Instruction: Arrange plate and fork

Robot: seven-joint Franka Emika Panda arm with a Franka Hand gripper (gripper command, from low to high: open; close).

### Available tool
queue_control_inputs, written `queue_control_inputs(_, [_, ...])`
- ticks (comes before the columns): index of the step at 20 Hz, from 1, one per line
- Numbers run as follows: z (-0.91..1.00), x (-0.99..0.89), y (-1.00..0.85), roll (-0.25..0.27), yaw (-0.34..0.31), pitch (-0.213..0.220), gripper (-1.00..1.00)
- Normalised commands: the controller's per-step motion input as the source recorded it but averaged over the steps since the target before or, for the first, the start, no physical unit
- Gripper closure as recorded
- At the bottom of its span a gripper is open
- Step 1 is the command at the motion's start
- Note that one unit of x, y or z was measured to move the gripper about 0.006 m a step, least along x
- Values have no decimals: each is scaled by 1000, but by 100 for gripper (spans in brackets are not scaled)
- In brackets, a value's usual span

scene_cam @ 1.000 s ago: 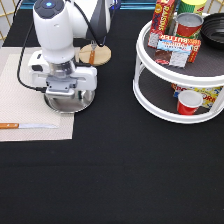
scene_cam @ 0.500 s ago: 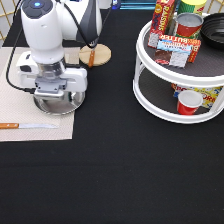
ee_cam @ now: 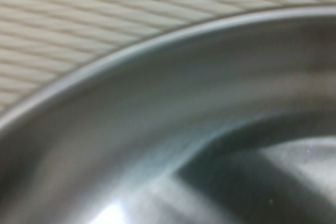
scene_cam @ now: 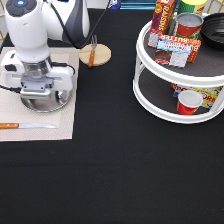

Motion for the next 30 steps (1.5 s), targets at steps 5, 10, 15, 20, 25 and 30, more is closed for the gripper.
queue_control_inputs(5, [31, 103, -785, 26, 55, 118, -100])
queue_control_inputs(10, [82, 200, -821, 48, 66, 111, -100])
queue_control_inputs(15, [78, 306, -782, 59, 80, 100, -100])
queue_control_inputs(20, [181, 98, -30, 57, 75, 148, -100])
queue_control_inputs(25, [576, -400, 647, 1, 120, 70, -100])
queue_control_inputs(30, [543, -560, 742, -7, 82, 15, -100])
